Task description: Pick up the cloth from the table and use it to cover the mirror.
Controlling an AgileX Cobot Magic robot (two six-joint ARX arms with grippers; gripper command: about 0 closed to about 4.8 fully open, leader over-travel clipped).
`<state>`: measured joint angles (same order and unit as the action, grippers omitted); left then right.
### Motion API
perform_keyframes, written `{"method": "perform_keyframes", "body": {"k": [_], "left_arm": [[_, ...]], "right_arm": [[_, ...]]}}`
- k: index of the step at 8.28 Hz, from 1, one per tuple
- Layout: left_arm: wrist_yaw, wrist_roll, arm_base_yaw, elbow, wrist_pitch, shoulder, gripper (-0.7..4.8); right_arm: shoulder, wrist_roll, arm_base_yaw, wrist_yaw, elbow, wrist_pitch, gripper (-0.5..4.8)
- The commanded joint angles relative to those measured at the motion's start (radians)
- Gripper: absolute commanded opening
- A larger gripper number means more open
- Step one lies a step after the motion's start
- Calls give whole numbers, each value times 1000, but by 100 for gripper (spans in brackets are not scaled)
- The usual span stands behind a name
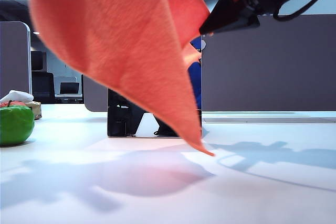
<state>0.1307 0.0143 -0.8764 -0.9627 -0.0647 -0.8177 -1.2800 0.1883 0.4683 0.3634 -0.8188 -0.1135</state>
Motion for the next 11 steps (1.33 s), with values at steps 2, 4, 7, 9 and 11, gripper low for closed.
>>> {"method": "perform_keyframes", "body": {"k": [2,4,7,9,11], "left_arm": [[245,-14,0,-6,-51,1,-6],[269,-14,0,-6,-74,-1,-6],[425,-18,5,-6,-106,-2,-6],[375,-18,114,-6,-106,-28,-6],[246,-8,227,-6,-104,-95,-6]], "right_arm": [[96,-5,3,-22,-7,-54,-1],[117,-5,3,-25,-6,-56,-1],[168,-5,3,-33,-7,-56,-1],[182,-5,3,-71,-18,-77,-1],[178,3,3,-175,-44,-86,-1]]}}
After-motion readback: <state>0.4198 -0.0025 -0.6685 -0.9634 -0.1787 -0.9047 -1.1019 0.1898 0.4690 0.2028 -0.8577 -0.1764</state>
